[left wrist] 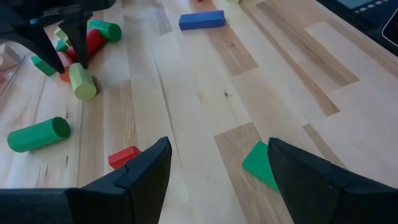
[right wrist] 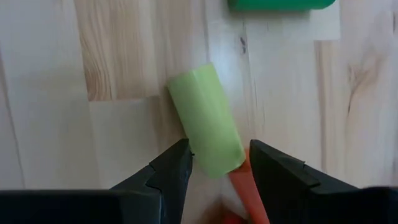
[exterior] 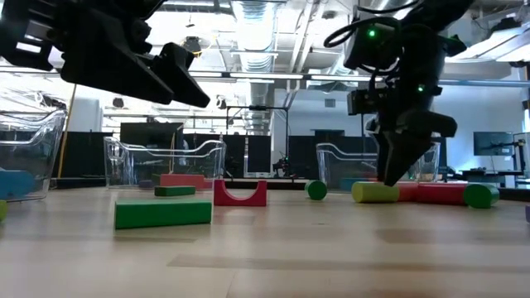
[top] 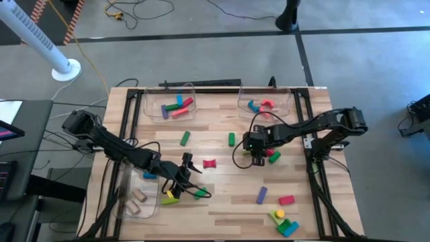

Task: Sort blocks by size
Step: Put the light green cylindrical block into the bottom left transparent bin

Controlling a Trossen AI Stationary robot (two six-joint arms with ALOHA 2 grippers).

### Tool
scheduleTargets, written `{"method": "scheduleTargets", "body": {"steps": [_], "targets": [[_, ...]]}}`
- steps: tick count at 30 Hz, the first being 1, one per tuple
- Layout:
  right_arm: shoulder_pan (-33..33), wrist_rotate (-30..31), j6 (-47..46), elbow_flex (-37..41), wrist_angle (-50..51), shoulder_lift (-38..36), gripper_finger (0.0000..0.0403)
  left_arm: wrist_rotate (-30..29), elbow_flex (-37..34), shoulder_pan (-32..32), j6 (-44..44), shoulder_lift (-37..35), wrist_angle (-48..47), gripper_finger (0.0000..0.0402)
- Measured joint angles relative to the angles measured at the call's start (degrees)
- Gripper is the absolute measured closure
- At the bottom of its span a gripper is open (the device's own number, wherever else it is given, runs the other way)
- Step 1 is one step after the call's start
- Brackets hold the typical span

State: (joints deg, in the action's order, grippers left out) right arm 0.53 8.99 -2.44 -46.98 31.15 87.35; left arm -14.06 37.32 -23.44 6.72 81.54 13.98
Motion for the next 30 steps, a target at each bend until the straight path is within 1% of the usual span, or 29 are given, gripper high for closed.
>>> {"method": "scheduleTargets", "body": {"steps": [8,14,18,21,27,30], "targets": [[0.3,-0.3,1.0,3.8,-6.3,0.0,0.0204,0.0,0.0,0.0,-0.3,0.0,1.2,0.0143],[0.8,-0.8,0.5,4.3,-6.8,0.0,0.0204,0.0,0.0,0.0,-0.3,0.0,1.9,0.0143],[0.7,-1.4,0.5,4.3,-9.9,0.2,0.0205,0.0,0.0,0.0,-0.3,0.0,2.8,0.0143],[0.7,-1.6,0.5,4.3,-11.4,1.3,0.021,0.0,0.0,0.0,-0.3,0.0,2.7,0.0143],[0.8,-2.4,0.1,3.9,-12.4,5.9,0.0226,0.0,0.0,0.0,-0.6,0.0,2.7,0.0143],[0.6,-2.4,-1.4,3.9,-12.4,6.4,0.0228,0.0,0.0,0.0,-0.9,0.0,2.6,0.0143]]}}
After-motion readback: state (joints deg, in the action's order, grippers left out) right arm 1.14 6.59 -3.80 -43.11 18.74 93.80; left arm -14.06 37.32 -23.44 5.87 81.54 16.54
